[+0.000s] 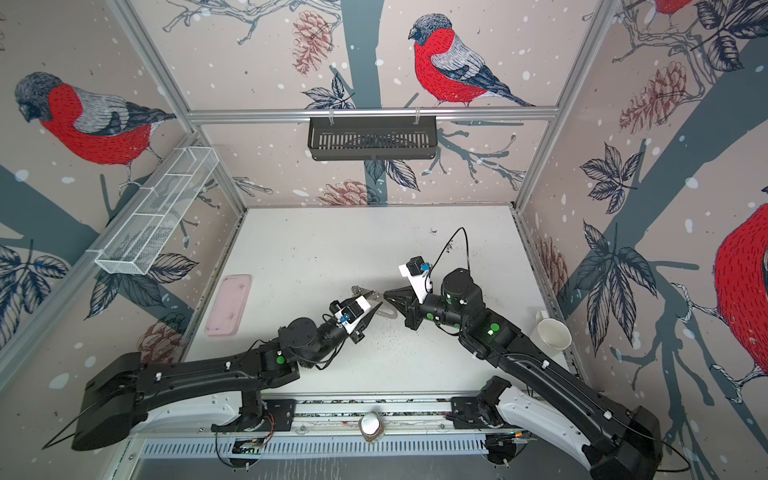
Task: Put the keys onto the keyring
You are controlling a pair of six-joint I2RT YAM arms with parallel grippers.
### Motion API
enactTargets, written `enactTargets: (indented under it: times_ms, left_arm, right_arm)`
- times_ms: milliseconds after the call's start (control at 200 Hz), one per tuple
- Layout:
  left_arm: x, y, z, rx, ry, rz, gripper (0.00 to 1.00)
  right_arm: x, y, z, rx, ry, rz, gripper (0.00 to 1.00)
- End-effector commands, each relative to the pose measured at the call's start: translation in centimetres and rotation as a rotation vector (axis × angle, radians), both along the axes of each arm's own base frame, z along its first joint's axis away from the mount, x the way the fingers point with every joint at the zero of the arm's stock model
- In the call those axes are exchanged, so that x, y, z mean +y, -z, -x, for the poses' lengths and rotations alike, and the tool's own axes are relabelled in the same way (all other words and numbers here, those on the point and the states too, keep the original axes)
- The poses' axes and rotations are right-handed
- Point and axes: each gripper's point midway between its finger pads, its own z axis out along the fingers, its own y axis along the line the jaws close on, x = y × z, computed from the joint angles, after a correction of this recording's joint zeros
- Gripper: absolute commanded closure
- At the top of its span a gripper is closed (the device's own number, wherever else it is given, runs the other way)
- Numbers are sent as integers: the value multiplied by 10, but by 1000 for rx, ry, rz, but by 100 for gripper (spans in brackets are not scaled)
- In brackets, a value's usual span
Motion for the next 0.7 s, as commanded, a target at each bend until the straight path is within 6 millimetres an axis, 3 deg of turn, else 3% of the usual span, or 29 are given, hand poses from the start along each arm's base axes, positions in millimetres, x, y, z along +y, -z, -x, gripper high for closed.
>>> enactTargets:
  times_ms: [0,435,695]
  left_arm:
    - [-3,2,2,12,41,-37,65]
    - [-7,16,17,103,224,-198,66]
    - [-10,29,22,143,277,-299,77]
  right_arm:
    - [4,-10,11,-63,-72,-14,100]
    - [9,-6,32,-119,-187,21,100]
    - [13,-12,47,-163,-262,17,100]
